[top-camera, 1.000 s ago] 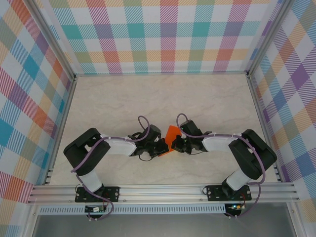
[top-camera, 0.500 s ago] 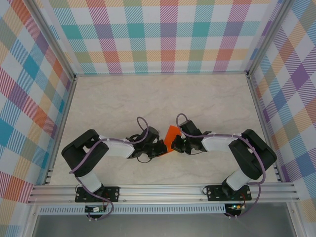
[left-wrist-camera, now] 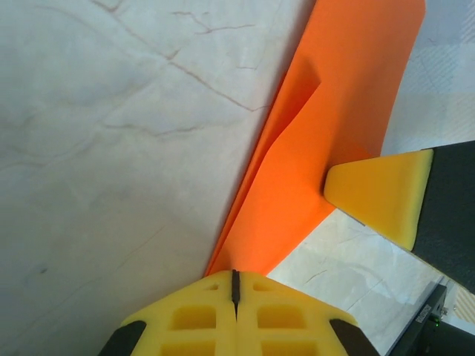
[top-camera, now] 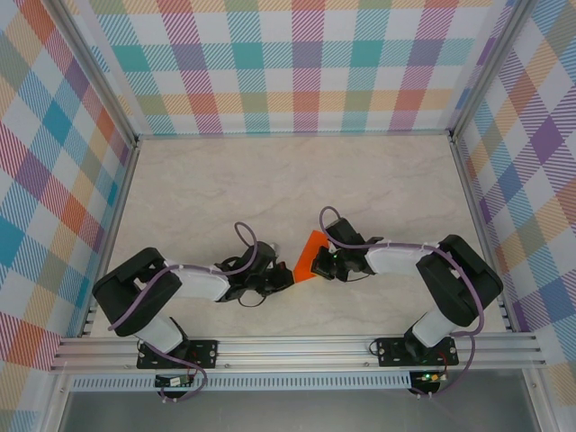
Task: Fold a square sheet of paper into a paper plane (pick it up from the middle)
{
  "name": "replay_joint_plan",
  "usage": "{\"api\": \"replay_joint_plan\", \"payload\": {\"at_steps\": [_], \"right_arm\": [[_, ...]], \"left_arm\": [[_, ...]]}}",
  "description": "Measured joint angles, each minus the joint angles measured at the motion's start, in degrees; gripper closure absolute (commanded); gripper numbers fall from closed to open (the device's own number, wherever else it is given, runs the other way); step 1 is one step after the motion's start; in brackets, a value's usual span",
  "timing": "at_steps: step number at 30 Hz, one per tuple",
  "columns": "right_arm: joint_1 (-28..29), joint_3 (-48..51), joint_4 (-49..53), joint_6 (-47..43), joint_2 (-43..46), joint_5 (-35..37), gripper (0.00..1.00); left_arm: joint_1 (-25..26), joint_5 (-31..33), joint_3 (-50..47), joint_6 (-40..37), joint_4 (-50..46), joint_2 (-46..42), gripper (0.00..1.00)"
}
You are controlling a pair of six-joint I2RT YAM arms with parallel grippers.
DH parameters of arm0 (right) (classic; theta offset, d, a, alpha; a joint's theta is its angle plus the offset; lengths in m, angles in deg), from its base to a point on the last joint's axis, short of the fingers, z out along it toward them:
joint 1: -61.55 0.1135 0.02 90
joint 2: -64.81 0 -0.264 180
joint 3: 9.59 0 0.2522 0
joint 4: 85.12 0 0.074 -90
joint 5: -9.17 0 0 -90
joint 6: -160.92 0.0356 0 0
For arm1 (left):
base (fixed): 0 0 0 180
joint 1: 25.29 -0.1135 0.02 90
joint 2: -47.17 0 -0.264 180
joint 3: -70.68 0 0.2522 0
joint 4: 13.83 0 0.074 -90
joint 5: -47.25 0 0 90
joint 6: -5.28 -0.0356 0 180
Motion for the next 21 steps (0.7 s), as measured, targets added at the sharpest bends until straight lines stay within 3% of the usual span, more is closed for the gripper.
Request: {"api": "replay_joint_plan", "payload": {"at_steps": [10,16,21], "right_arm": [[0.0,-0.9,1.6,-0.8,0.0,0.7,1.00],[-0.2,-1.8,4.7,-4.1,1.0,2.2,1.00],[-0.5,-3.6,7.3,-9.5,1.0,1.2,1.00]], "left_arm": [[-0.2,2.4,0.9,-0.4,-12.7,-5.8,0.97],[-0.5,0.6,10.4,-5.0,-27.1,-6.1,0.96],[-0.5,-1.7,19.5,-8.5,-28.2,-3.5,0.99]]}}
